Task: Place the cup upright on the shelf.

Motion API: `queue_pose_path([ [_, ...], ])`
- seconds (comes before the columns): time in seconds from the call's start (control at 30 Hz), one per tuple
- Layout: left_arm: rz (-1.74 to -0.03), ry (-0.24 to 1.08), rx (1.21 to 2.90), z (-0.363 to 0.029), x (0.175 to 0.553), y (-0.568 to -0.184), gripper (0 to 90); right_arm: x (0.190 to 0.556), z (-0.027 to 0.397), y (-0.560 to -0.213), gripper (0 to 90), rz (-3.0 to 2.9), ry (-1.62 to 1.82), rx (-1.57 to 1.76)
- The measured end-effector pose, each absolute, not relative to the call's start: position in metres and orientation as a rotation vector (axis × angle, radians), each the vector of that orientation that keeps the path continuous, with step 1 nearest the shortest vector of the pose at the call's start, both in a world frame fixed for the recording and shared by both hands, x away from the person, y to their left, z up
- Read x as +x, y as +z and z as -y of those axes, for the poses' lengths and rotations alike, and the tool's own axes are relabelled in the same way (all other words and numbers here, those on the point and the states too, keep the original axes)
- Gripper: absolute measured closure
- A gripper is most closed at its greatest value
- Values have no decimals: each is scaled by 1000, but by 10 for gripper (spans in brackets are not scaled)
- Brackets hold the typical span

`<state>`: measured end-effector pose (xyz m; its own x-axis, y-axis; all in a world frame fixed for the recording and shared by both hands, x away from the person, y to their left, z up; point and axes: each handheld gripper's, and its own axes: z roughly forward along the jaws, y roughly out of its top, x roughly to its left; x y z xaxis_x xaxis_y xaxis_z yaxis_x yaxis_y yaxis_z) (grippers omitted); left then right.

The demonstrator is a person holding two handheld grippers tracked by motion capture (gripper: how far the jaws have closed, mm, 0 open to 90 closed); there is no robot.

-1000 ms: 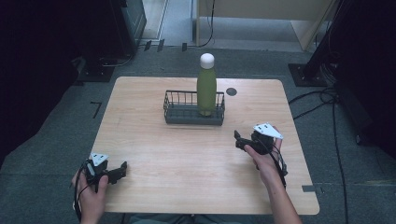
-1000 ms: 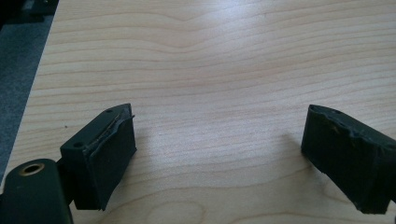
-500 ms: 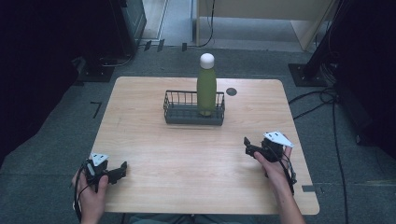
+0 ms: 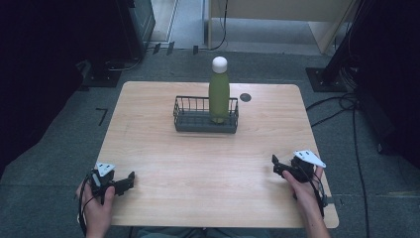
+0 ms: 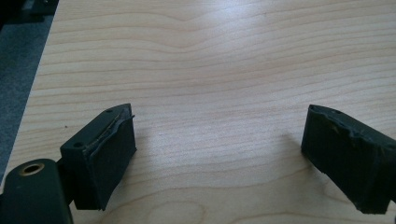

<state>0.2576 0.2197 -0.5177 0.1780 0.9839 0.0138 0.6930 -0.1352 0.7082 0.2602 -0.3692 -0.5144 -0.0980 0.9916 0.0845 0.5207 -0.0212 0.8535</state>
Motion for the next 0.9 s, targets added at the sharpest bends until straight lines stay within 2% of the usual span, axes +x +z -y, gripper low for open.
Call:
queue_pose_path([
  [0.23,-1574,669,1896,-220,258,-518,104,242,389,-522,80,-1651,984,1635],
  [0.9,-1573,669,1895,-220,258,-518,105,203,402,-527,81,-1708,710,1680],
])
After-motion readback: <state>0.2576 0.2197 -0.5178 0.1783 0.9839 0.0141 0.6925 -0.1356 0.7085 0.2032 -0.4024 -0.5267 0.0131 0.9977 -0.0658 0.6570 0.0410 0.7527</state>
